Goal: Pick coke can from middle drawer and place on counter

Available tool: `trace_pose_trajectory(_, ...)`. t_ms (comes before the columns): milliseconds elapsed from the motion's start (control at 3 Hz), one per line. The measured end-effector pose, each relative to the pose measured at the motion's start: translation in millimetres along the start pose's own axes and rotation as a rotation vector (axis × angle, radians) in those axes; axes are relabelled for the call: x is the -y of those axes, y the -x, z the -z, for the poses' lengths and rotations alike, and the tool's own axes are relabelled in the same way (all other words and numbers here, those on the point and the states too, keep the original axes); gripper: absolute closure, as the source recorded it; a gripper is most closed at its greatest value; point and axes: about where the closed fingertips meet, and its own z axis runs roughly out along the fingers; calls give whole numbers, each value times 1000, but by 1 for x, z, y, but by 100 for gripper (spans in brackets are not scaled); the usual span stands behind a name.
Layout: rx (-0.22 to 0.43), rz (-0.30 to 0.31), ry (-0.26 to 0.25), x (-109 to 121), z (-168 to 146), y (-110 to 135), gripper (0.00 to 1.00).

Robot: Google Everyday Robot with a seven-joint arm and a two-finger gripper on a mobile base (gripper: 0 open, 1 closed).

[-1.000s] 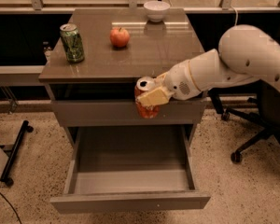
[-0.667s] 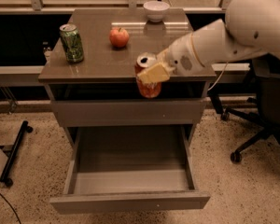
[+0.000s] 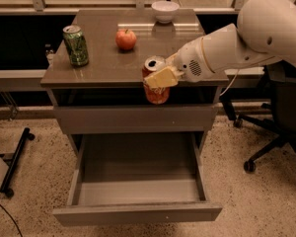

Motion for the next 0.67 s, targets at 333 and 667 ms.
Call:
trace_pose_trajectory(333,43,-32,-33,12,-7,6,100)
trace_pose_trajectory(667,80,-45,-67,28,-9,16,100)
